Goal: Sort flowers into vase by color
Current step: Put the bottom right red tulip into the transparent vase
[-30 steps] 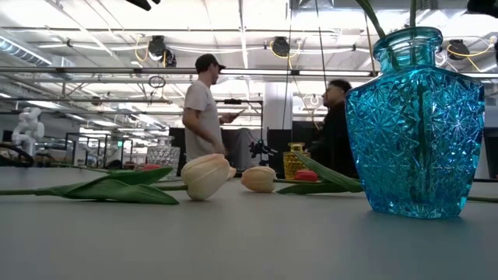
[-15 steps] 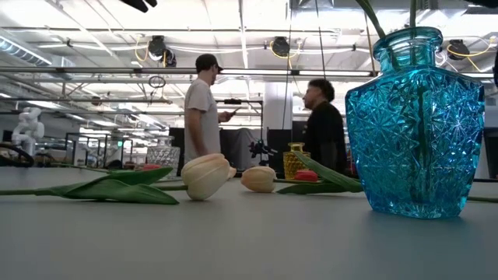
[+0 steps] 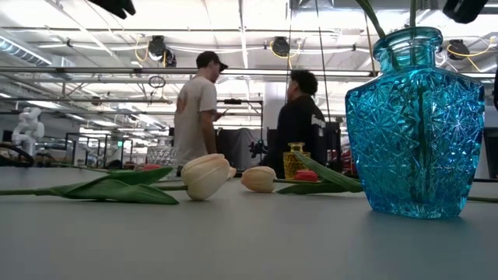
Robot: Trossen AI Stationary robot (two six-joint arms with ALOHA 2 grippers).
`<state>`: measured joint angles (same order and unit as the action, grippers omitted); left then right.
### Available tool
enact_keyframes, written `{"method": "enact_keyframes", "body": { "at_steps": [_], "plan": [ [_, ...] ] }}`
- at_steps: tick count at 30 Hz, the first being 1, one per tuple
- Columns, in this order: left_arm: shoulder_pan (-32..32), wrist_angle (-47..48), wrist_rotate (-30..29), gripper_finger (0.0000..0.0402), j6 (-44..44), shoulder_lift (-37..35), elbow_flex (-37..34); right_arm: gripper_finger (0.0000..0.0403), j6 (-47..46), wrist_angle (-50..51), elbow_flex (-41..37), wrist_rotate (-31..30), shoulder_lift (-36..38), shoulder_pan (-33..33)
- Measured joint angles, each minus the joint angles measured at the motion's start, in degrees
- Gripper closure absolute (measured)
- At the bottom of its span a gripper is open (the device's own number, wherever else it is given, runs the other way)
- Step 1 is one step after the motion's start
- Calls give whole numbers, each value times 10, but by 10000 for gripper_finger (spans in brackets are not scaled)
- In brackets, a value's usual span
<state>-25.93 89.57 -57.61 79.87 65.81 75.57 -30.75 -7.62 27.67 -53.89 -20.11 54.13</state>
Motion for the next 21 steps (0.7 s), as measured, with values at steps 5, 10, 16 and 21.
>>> {"method": "enact_keyframes", "body": {
  "at_steps": [5,10,16,21],
  "plan": [
    [-1,3,-16,278,-30,-46,-2,402,-2,43,0,-49,22,0],
    [-1,3,-33,278,-78,-90,-2,403,-36,103,0,-78,39,0],
    [-1,4,-56,278,-114,-147,-24,403,-75,174,0,-109,59,0],
    [-1,4,-59,278,-69,-215,-103,403,-123,238,0,-124,76,0]
  ]
}}
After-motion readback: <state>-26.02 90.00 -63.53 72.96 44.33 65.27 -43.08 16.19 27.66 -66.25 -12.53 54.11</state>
